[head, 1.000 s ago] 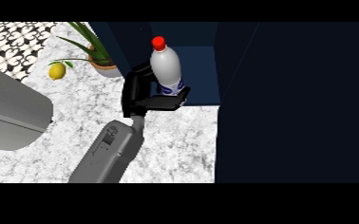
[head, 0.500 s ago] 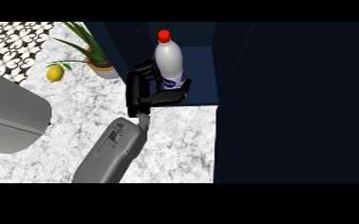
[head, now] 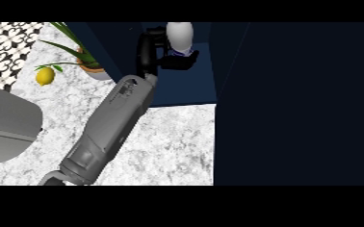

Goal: Pick up the bottled water, place it into the cabinet and close the cabinet

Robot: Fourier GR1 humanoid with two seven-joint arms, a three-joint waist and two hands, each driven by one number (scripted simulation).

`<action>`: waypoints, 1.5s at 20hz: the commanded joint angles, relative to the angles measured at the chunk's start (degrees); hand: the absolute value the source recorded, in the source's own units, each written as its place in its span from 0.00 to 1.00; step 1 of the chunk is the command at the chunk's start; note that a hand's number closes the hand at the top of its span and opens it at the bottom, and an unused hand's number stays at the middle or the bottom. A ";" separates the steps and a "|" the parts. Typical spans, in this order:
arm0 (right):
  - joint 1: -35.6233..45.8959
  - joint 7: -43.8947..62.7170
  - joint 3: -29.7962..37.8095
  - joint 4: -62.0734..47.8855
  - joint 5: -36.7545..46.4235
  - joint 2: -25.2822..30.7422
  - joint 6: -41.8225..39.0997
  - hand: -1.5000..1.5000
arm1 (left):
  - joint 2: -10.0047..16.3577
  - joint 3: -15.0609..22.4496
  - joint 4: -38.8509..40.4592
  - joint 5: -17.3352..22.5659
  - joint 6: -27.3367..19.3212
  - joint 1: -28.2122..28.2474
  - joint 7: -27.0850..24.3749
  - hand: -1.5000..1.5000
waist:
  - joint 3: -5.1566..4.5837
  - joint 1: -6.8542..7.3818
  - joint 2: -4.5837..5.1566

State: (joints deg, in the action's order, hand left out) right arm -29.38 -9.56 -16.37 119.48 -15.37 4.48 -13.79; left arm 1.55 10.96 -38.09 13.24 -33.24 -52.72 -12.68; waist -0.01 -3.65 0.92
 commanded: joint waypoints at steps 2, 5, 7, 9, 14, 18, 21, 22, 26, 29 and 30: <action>-2.17 -0.99 -0.41 0.27 -0.61 0.57 -1.03 0.00 | 0.65 -3.14 13.56 -2.09 -1.25 -6.74 -5.23 1.00 | -0.01 -0.65 0.36; -0.70 2.55 -0.36 3.17 -1.14 1.07 0.00 0.00 | 1.15 -1.80 18.93 -4.78 -2.12 -8.43 -5.86 1.00 | -0.04 -0.43 0.46; -1.68 -2.26 -1.51 -0.46 1.61 -0.38 -0.23 0.00 | 2.07 -2.67 21.58 -5.22 -3.20 -8.44 -8.32 1.00 | -0.02 -0.71 0.51; -1.41 -1.70 -1.39 -1.08 1.30 0.03 -0.47 0.00 | 0.82 -3.38 24.21 -5.60 -6.14 -10.87 -8.05 1.00 | -0.02 -0.66 0.49; 0.10 -1.61 -0.15 -1.30 -0.14 0.05 -0.66 0.00 | 2.28 -4.44 27.83 -6.07 -6.93 -10.98 -11.11 0.00 | -0.05 -0.60 0.72; -0.49 -2.44 -0.60 -2.20 0.94 -0.22 -0.32 0.00 | 3.78 -5.74 29.54 -5.27 -3.76 -10.49 -11.97 0.00 | -0.06 -0.18 0.64; -0.19 -1.75 -0.17 -1.97 -0.14 0.36 -0.88 0.00 | 3.37 -6.67 30.91 -4.89 -5.36 -12.95 -10.66 0.00 | -0.05 -0.71 0.93; -1.91 -3.47 0.25 -1.29 -0.57 1.53 -2.46 0.00 | 2.78 -6.20 31.88 -5.54 -7.16 -12.65 -10.99 0.00 | -0.03 -1.38 0.97; 0.62 -1.18 -1.81 -0.48 1.67 -0.29 0.11 0.00 | 3.95 -7.46 31.83 -4.74 -5.89 -11.70 -13.12 0.00 | -0.09 -0.53 0.97; -2.78 -1.32 -1.97 1.72 0.15 1.22 -1.24 0.00 | 4.39 -8.48 30.72 -4.00 -3.06 -11.77 -15.13 0.00 | -0.08 -0.36 0.59; -0.32 -2.41 0.41 -0.87 -0.20 0.72 -0.82 0.00 | 2.92 -8.69 29.68 -3.81 -1.98 -9.96 -18.30 0.00 | -0.06 0.16 0.57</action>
State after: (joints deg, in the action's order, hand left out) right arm -30.79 -11.68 -17.51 119.33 -14.84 5.09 -14.69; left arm 1.72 2.59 -8.54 9.77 -38.59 -65.78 -26.40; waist 0.20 -4.58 1.26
